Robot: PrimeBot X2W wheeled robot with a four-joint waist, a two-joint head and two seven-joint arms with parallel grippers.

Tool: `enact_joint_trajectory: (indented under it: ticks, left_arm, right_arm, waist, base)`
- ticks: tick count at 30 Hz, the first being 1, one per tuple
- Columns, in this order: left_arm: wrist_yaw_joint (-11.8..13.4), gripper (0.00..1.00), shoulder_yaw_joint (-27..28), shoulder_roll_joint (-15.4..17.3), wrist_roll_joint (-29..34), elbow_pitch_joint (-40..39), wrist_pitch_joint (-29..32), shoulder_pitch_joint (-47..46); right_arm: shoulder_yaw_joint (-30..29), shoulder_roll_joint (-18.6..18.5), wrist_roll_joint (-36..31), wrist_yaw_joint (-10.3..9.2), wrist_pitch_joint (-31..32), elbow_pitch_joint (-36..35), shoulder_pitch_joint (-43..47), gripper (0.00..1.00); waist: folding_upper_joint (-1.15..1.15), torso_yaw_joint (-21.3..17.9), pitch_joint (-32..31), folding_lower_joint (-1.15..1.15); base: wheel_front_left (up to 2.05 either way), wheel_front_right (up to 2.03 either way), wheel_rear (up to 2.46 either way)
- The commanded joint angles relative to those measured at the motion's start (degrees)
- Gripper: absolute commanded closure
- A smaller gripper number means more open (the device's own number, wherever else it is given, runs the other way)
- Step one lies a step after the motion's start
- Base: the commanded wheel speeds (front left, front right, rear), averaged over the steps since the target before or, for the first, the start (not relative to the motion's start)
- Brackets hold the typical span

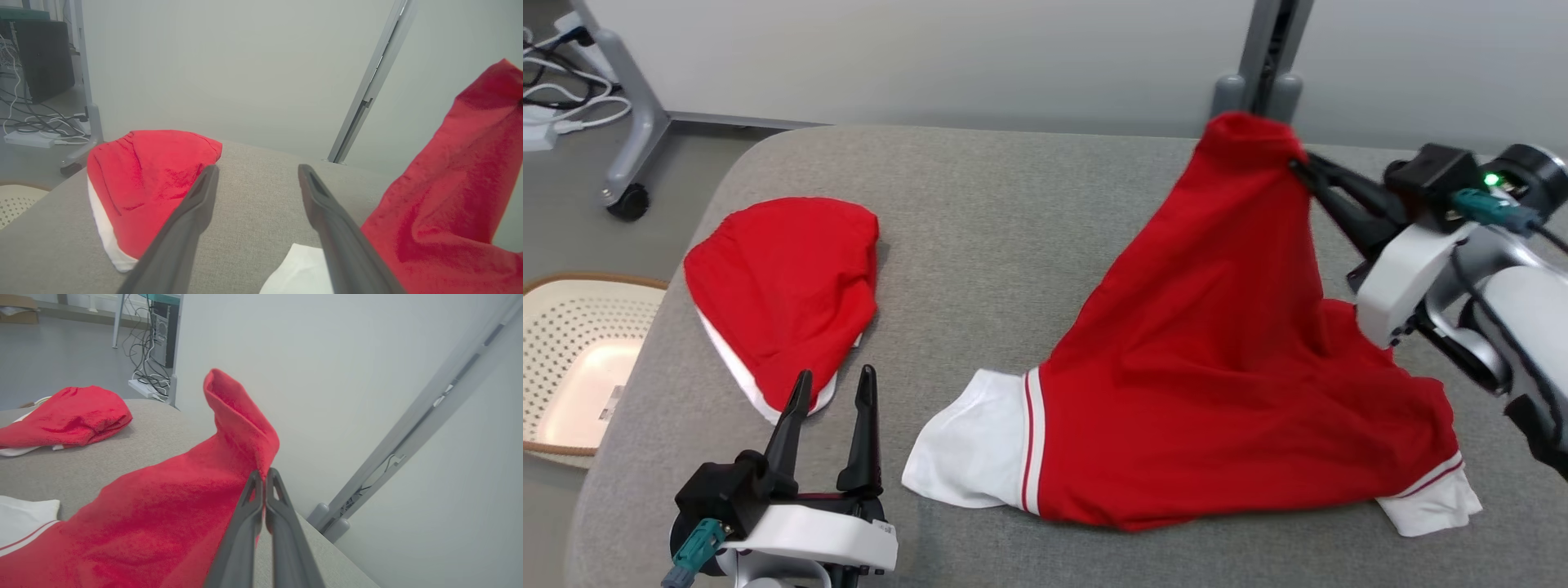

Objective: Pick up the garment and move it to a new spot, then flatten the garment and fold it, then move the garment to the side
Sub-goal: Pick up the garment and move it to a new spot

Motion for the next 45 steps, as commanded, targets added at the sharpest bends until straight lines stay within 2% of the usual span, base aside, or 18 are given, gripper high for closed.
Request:
enact_joint_trajectory:
  ticks: [1,5,10,21,27,31,32,33,34,40,45]
  left_arm:
    - [-0.48,0.0,0.51,0.2,0.48,-0.03,-0.01,-0.59]
    - [-0.95,0.0,0.66,0.16,0.91,0.15,-0.02,-1.6]
    - [-1.01,0.0,-0.13,0.2,1.18,0.58,-0.02,-3.32]
    - [-0.43,0.0,-2.08,0.18,0.08,1.04,-0.02,-4.97]
    - [-0.3,0.0,-2.8,0.17,-0.5,0.76,-0.01,-5.25]
    - [-0.24,0.0,-3.35,0.17,-0.72,0.33,-0.01,-5.78]
    - [-0.16,0.0,-3.48,0.17,-0.82,0.26,-0.01,-5.93]
    - [-0.11,0.0,-3.59,0.17,-0.88,0.25,-0.01,-6.03]
    - [-0.06,0.0,-3.7,0.18,-0.92,0.25,-0.01,-6.06]
    - [0.54,0.0,-3.72,0.17,-0.47,0.49,-0.01,-5.79]
    - [0.09,0.0,-2.73,0.13,0.68,0.48,-0.01,-5.52]
  right_arm:
    - [-3.49,-0.49,-0.95,-0.04,-0.7,1.23,1.63,1.0]
    - [-12.41,-0.9,-1.68,-0.04,-2.02,5.4,3.27,1.0]
    - [-18.63,-0.81,-4.35,-0.03,-4.03,11.47,1.96,1.0]
    - [-21.46,-3.09,-9.57,-0.04,-6.69,21.39,-8.23,1.0]
    - [-23.99,-2.47,-12.45,-0.04,-7.49,27.52,-12.74,1.0]
    - [-25.7,-2.58,-13.64,-0.04,-7.03,34.02,-14.49,1.0]
    - [-26.08,-2.42,-13.98,-0.04,-7.17,35.44,-14.6,0.95]
    - [-26.13,-1.58,-13.93,-0.03,-7.04,36.77,-14.05,0.27]
    - [-26.19,-0.62,-12.84,-0.03,-6.04,38.17,-13.05,0.0]
    - [-24.22,0.5,-8.71,-0.04,-6.53,39.98,-10.21,0.0]
    - [-23.06,1.24,-4.69,-0.04,-7.94,38.69,-9.05,0.0]
  waist:
    - [0.0,-2.9,-0.02,0.0]
    - [0.0,-5.62,0.96,0.0]
    - [0.0,-7.09,2.74,0.0]
    - [0.0,-4.25,5.42,0.0]
    - [0.0,-2.63,6.19,0.0]
    - [0.0,-1.6,7.03,0.0]
    - [0.0,-1.44,7.22,0.0]
    - [0.0,-1.33,7.31,0.0]
    - [0.0,-1.25,7.38,0.0]
    - [0.0,-2.05,6.74,0.0]
    - [0.0,-4.97,5.14,0.0]
  base:
    - [0.0,0.0,0.0]
    - [0.0,0.0,0.0]
    - [0.0,0.0,0.0]
    - [0.0,0.0,0.0]
    - [0.0,0.0,0.0]
    - [0.0,0.0,0.0]
    - [0.0,0.0,0.0]
    - [0.0,0.0,0.0]
    - [0.0,0.0,0.0]
    - [0.0,0.0,0.0]
    - [0.0,0.0,0.0]
